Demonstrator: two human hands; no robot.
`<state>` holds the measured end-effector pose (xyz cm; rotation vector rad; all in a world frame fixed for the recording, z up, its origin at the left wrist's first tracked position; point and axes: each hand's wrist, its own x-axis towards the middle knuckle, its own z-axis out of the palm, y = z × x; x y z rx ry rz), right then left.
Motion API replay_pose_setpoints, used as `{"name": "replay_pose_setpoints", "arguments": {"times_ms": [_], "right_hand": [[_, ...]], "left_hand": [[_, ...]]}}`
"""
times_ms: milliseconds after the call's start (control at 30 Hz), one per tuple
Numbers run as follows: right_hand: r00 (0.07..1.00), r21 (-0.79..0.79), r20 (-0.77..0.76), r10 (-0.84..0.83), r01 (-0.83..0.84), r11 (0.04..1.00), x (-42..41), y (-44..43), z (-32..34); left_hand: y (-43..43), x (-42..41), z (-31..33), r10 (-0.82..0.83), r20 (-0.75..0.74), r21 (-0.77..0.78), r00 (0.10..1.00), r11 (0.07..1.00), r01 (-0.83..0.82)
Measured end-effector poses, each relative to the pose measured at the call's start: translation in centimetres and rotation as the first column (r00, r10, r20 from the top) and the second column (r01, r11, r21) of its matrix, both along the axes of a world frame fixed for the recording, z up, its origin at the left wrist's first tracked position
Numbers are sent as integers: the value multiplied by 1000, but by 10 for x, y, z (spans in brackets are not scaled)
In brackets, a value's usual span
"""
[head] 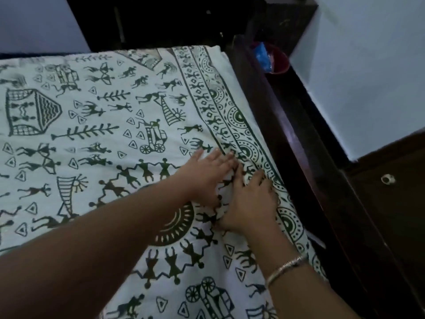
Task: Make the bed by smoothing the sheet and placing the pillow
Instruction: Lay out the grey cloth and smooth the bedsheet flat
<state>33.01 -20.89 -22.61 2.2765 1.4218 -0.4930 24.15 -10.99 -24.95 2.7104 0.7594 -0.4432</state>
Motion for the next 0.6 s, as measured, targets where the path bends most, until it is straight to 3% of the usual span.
{"name": "replay_pose_setpoints", "arguments": {"times_ms": [100, 167, 233, 267, 367, 500, 600], "right_hand": [[999, 3, -30, 15, -15, 1000, 10, 13, 17], [993, 239, -62, 104, -87, 967, 19, 28, 24], [964, 472, -114, 242, -161, 867, 32, 47, 15], [935, 515, -190, 300, -165, 841, 37, 58, 8], [875, 410, -393, 284, -110, 906, 51, 83, -10], [934, 324, -307, 182, -78, 943, 59, 89, -22], [956, 224, -294, 20, 48, 973, 55, 100, -11]], "left_hand": [[4, 5, -1, 252, 165, 42, 954, 964, -262], [8, 12, -3, 437, 191, 26, 879, 893, -450], [11, 20, -4, 471, 108, 38, 875, 878, -477], [12, 23, -5, 461, 53, 40, 886, 885, -464], [17, 24, -12, 467, 54, 23, 883, 883, -469], [31, 27, -15, 421, 61, 8, 905, 907, -422], [46, 26, -8, 385, 55, -11, 921, 923, -385]]}}
